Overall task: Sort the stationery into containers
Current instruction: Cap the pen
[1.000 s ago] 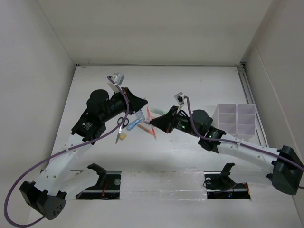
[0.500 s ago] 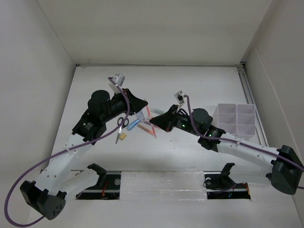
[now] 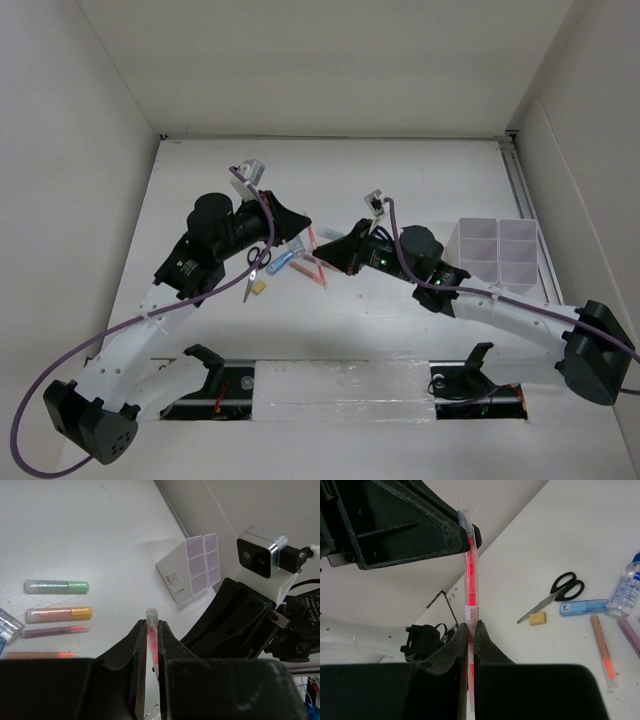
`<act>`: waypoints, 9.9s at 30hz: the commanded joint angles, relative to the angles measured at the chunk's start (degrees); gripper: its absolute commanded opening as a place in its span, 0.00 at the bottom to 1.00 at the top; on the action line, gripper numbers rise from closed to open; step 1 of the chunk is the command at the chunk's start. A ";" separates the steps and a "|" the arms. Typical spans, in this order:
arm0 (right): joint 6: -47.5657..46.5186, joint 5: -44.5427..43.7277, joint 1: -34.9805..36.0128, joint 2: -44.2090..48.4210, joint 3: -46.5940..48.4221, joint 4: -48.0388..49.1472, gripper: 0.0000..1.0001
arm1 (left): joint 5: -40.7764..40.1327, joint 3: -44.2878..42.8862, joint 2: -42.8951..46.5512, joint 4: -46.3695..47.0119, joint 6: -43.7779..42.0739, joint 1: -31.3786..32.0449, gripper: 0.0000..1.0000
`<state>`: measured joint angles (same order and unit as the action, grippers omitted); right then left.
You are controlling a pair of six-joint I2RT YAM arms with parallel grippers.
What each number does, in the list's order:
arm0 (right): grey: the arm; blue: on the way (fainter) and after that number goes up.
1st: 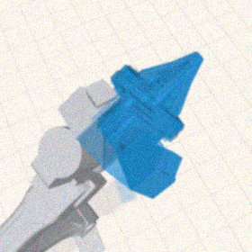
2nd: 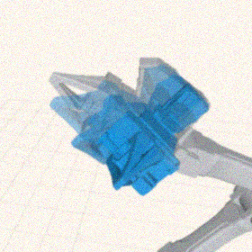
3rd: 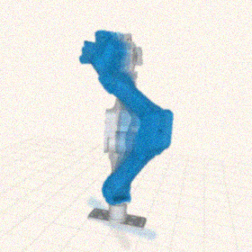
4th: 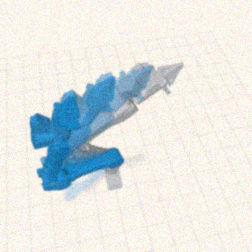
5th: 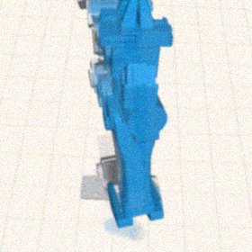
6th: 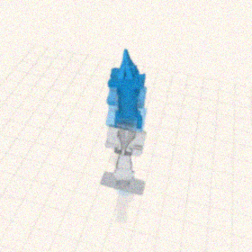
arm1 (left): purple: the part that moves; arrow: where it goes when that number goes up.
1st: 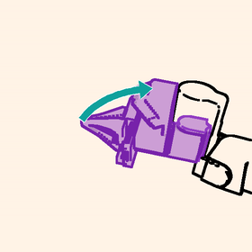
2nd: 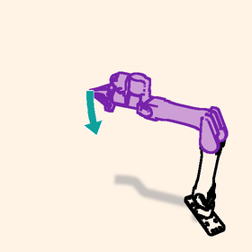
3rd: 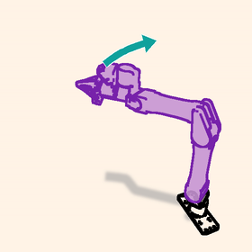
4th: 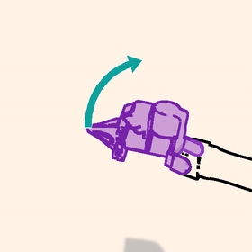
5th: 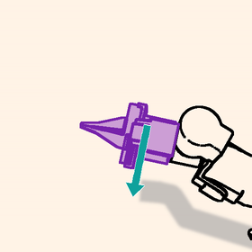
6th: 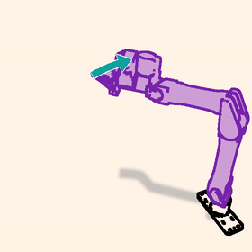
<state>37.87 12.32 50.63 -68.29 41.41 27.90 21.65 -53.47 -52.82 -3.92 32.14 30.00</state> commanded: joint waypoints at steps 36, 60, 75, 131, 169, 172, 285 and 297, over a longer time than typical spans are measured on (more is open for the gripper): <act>3.35 1.13 -3.17 5.44 7.55 -4.79 0.00 | 2.78 2.14 1.93 3.57 -6.48 2.70 0.00; 6.00 -2.56 -3.70 8.35 -0.80 7.86 0.00 | 7.01 9.00 5.70 11.75 3.80 2.70 0.00; 6.51 -6.77 1.58 7.30 -2.55 14.19 0.00 | 2.96 8.56 7.47 10.78 7.85 2.70 0.00; -1.92 -6.52 3.25 10.99 -0.45 6.99 0.00 | 5.34 6.37 7.38 4.71 2.57 2.70 0.00; 4.23 -6.87 5.53 6.15 -0.45 12.09 0.00 | -0.29 8.21 9.66 9.55 5.30 2.70 0.00; 4.23 -6.17 5.53 6.15 -0.45 12.79 0.00 | 0.32 8.21 9.66 10.07 5.30 2.70 0.00; 2.57 -4.05 6.32 4.92 -0.28 17.28 0.00 | 9.46 4.78 7.91 7.79 -1.91 2.70 0.00; 1.42 -9.15 6.32 6.68 -0.80 16.13 0.00 | 11.66 6.89 8.96 7.26 -2.43 2.70 0.00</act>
<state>40.23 6.61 56.77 -64.12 38.46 36.36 28.73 -47.40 -44.27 6.42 31.29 31.81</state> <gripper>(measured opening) 0.061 0.050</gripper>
